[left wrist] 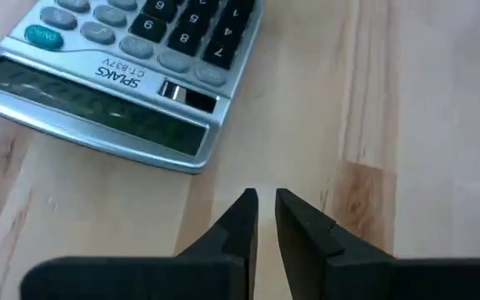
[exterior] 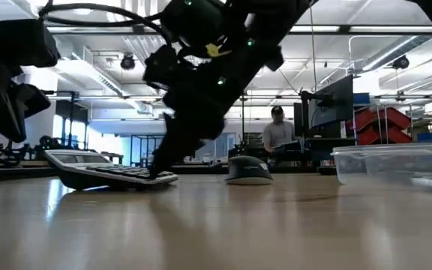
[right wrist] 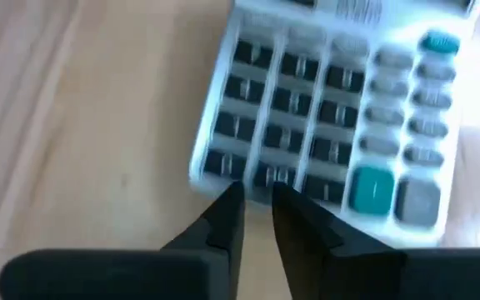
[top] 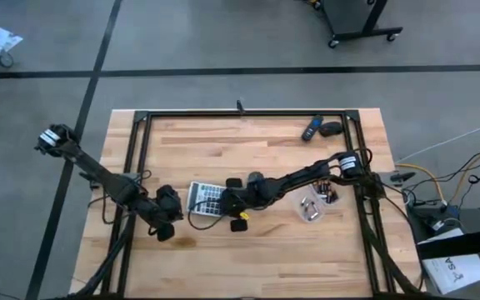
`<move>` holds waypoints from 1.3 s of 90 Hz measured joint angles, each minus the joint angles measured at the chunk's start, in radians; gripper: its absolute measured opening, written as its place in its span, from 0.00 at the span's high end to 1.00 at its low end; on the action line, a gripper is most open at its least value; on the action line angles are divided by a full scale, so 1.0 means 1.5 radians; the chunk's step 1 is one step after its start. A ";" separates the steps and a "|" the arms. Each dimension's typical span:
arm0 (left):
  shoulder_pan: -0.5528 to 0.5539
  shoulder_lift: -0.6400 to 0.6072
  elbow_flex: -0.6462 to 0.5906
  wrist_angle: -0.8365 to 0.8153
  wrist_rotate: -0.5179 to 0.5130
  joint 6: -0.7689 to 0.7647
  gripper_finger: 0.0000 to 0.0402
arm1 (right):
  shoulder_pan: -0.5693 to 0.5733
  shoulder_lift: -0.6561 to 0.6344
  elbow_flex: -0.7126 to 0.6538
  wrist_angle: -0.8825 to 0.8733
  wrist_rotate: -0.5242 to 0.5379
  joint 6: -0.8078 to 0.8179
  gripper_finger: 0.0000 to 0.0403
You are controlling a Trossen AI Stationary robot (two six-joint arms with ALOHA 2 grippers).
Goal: Insert battery
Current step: Insert the brown battery into the calculator battery compartment
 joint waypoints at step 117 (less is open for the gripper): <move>0.031 0.281 0.001 0.429 -0.097 0.113 0.93 | 0.090 -0.177 0.022 -0.017 0.140 0.018 0.98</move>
